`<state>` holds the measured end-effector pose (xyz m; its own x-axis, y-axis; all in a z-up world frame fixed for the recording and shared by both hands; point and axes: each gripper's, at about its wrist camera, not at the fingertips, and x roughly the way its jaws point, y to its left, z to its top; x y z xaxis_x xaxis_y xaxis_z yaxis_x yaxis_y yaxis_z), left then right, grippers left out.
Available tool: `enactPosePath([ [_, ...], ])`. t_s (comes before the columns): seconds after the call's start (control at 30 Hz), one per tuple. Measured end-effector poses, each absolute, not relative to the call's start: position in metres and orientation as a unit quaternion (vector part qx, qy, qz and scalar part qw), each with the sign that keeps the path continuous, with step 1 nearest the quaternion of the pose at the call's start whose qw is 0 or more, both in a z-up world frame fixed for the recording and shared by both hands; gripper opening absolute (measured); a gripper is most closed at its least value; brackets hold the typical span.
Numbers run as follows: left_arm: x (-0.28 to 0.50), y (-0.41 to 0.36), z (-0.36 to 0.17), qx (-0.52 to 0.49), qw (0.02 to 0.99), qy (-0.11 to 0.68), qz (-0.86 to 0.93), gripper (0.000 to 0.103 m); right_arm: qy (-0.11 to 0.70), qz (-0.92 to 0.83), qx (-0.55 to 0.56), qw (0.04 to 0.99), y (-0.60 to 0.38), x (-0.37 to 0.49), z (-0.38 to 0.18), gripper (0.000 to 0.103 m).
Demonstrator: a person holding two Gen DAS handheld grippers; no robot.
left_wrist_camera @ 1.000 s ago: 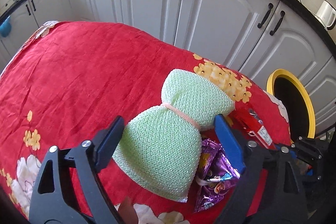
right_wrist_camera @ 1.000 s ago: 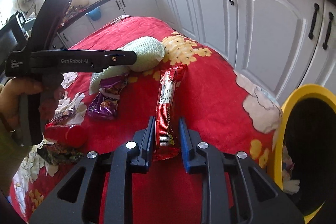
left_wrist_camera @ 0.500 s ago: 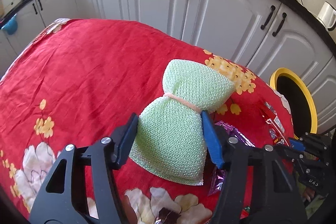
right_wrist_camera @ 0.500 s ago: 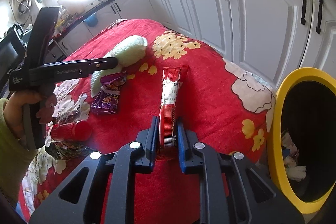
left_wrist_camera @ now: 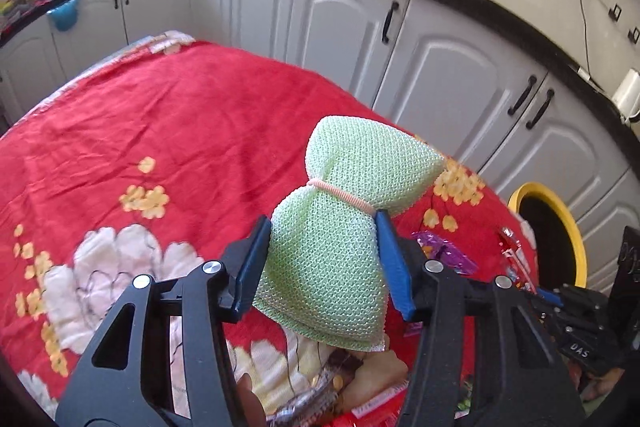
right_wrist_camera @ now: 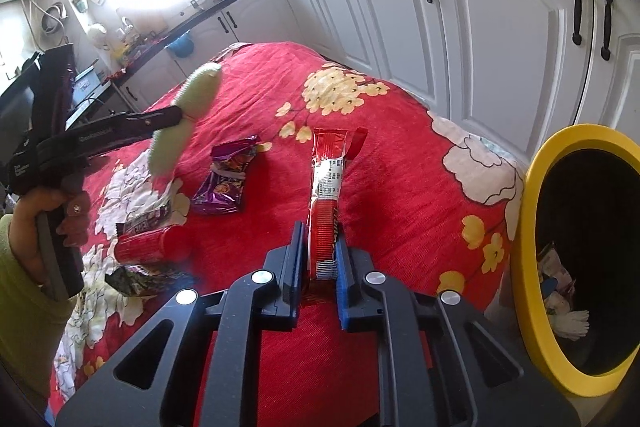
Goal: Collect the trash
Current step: 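Carry the green sponge and red wrapper with both tools over the yellow bin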
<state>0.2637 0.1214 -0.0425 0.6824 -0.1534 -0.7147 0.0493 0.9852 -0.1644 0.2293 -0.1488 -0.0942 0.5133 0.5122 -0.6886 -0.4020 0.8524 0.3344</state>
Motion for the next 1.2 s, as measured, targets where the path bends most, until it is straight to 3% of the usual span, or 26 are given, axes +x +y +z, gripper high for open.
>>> enactPosePath([
  [0.4,0.222,0.087,0.001,-0.074,0.933,0.342,-0.088,0.045,0.387,0.265,0.073,0.88,-0.166,0.212,-0.07,0.013],
  [1.2,0.198,0.002,0.009,-0.054,0.929,0.33,-0.158,0.045,0.34,0.212,0.107,0.91,-0.235,0.192,-0.038,0.013],
])
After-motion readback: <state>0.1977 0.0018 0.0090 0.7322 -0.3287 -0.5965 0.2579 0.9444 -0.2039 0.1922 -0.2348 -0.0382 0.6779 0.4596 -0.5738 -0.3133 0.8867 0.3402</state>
